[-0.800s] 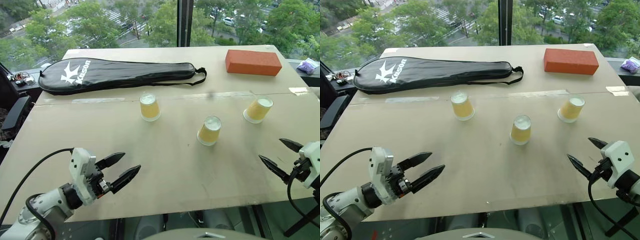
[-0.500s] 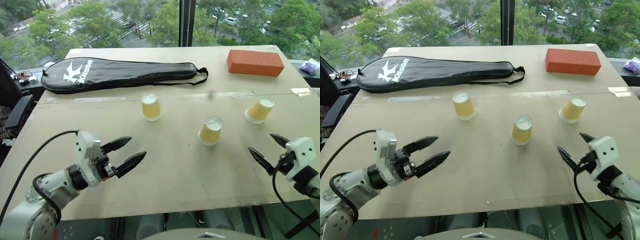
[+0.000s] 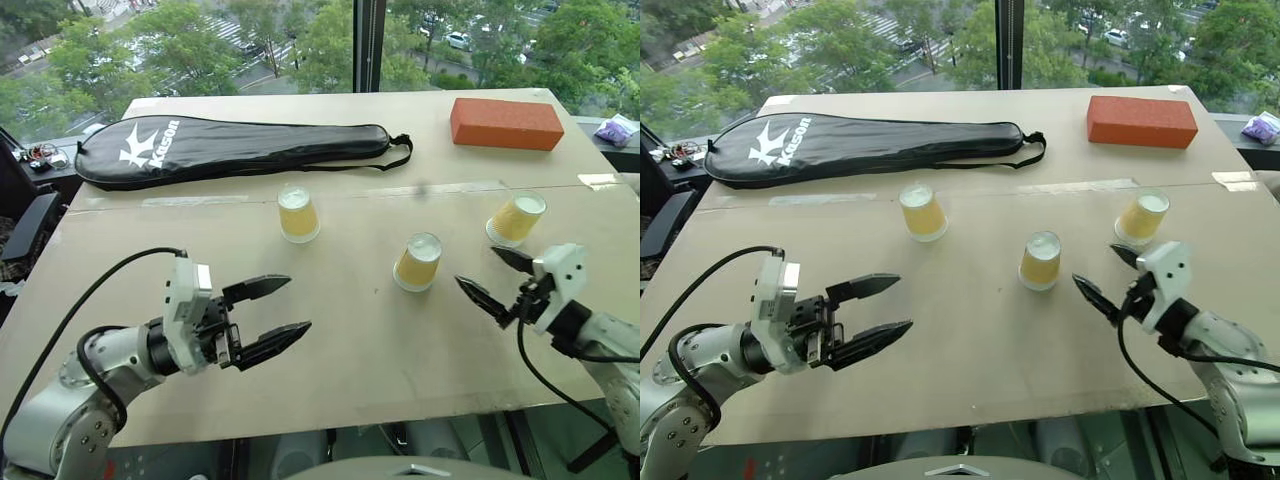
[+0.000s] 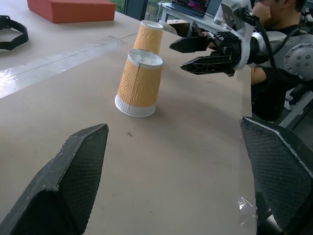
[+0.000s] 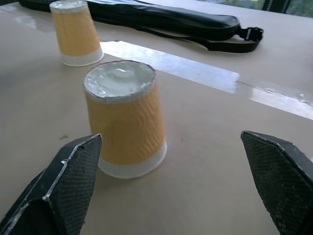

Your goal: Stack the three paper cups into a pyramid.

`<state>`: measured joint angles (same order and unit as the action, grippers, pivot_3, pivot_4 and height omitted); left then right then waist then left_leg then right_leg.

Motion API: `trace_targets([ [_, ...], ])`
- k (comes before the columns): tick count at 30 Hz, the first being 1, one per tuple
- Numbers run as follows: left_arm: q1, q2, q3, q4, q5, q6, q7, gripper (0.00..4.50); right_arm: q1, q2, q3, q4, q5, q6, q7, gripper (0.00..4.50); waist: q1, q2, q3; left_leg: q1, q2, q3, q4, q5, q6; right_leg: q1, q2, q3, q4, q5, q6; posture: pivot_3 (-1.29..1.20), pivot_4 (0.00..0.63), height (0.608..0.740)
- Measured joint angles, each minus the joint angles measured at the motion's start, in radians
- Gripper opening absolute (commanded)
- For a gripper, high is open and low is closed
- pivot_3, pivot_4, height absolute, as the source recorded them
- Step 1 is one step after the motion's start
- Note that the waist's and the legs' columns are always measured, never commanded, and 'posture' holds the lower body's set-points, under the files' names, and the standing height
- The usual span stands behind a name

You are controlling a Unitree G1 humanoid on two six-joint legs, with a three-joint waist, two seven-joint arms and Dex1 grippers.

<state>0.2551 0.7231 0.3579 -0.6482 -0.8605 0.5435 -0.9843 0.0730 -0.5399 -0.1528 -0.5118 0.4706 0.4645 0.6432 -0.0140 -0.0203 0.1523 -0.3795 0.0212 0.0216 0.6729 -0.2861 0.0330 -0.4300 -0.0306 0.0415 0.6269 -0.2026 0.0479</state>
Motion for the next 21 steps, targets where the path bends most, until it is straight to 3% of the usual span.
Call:
trace_targets([
  [4,0.003,0.003,-0.001,0.000,0.013,-0.019,-0.004,4.42,-0.103,0.037,0.110,0.056,-0.049,0.004,-0.027,4.50,0.000,0.000,0.000,0.000,0.000,0.000,0.001,0.000,0.000,0.000,0.000,0.000,0.000,0.000,-0.001,0.00,0.150,0.740],
  [12,0.058,0.004,-0.002,-0.010,0.035,-0.042,-0.003,4.42,-0.217,0.079,0.187,0.203,-0.136,-0.005,-0.063,4.50,0.003,0.000,0.000,-0.001,0.000,0.000,0.000,0.000,0.000,0.000,-0.001,0.000,0.000,0.002,-0.003,0.00,0.150,0.740],
  [13,0.061,0.004,-0.001,-0.011,0.035,-0.046,0.000,4.50,-0.219,0.081,0.193,0.218,-0.139,-0.009,-0.059,4.00,0.002,0.000,0.000,-0.001,0.000,0.000,0.000,0.000,0.000,0.000,-0.001,0.000,0.000,0.002,-0.003,0.00,0.150,0.740],
  [15,0.069,0.004,-0.001,-0.018,0.035,-0.050,0.009,4.50,-0.220,0.087,0.197,0.237,-0.139,-0.012,-0.045,3.42,0.001,0.000,0.000,-0.001,0.000,0.000,0.000,0.000,0.000,0.000,-0.001,0.000,0.000,0.002,-0.003,0.00,0.150,0.740],
  [16,0.077,0.004,-0.001,-0.026,0.036,-0.051,0.013,4.50,-0.223,0.088,0.197,0.243,-0.139,-0.014,-0.039,2.82,0.001,0.000,0.000,-0.001,0.000,0.000,0.000,0.000,0.000,0.000,-0.001,0.000,0.000,0.002,-0.003,0.00,0.150,0.740],
  [18,0.094,0.003,-0.001,-0.040,0.036,-0.055,0.020,4.50,-0.228,0.089,0.198,0.254,-0.139,-0.021,-0.032,2.03,0.000,0.000,0.000,-0.001,0.000,0.000,0.000,0.000,0.000,0.000,-0.001,0.000,0.000,0.002,-0.003,0.00,0.150,0.740],
  [21,0.108,0.000,-0.001,-0.044,0.037,-0.063,0.028,4.50,-0.234,0.092,0.197,0.259,-0.139,-0.022,-0.026,1.71,0.000,0.000,0.000,0.000,0.000,0.000,0.000,0.000,0.000,0.000,0.000,0.000,0.000,0.002,-0.003,0.00,0.150,0.740],
])
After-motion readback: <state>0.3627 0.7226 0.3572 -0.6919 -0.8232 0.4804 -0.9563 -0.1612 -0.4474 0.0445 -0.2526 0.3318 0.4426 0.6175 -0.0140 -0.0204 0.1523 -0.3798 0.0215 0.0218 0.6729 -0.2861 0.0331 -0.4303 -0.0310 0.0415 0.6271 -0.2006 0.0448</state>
